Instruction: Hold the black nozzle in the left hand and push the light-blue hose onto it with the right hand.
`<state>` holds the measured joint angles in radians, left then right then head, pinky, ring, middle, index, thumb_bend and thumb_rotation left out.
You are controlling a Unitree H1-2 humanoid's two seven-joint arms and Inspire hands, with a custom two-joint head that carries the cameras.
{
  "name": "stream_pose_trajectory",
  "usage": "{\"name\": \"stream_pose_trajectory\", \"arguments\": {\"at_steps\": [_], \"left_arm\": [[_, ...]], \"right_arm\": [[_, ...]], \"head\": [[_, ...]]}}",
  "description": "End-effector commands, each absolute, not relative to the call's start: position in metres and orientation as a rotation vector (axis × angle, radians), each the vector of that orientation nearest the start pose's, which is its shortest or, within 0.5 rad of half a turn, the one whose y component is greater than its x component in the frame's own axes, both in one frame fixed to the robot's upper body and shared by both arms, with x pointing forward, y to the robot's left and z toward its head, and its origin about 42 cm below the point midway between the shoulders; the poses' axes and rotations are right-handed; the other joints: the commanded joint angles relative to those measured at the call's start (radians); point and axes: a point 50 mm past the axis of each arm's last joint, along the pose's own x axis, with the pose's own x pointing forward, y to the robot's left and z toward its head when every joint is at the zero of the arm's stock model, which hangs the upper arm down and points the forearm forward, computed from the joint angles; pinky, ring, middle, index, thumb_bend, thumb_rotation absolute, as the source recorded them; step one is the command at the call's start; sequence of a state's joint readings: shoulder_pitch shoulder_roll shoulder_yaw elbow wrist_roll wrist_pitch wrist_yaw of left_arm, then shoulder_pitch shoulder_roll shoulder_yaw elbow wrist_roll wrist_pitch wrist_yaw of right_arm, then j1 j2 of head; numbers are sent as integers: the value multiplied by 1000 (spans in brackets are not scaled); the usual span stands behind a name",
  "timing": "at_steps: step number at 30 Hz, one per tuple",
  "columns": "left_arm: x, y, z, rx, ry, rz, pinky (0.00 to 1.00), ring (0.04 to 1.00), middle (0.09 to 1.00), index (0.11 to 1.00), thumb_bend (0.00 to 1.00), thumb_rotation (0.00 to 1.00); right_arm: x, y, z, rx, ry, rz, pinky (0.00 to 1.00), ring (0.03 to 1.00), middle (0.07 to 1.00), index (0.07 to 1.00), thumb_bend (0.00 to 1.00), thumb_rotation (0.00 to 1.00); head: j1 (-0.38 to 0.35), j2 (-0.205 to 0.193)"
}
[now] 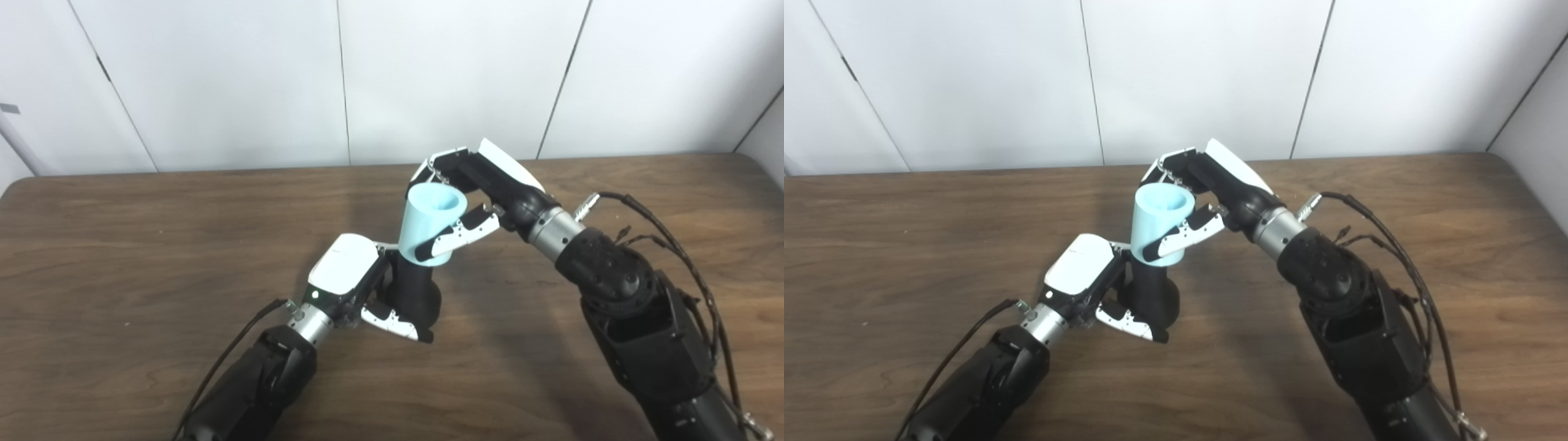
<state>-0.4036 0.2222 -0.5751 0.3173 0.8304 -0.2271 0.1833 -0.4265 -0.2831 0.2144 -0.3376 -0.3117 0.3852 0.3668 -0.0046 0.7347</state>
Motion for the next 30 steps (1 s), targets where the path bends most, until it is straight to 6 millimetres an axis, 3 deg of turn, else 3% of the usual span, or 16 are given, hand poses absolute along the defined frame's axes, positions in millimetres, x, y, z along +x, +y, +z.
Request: {"name": "stream_pose_trajectory", "arguments": {"at_steps": [1,30], "left_arm": [[331,123,69,1182,-392,-672,228,353,406,515,520,0],[334,121,70,1174,-388,-670,202,328,417,503,521,0]], "right_arm": [[361,-179,278,-653,-297,442,173,249,389,501,521,0],[347,-169,279,-688,-314,546,188,260,395,504,521,0]], "head": [[-1,0],[7,15]]}}
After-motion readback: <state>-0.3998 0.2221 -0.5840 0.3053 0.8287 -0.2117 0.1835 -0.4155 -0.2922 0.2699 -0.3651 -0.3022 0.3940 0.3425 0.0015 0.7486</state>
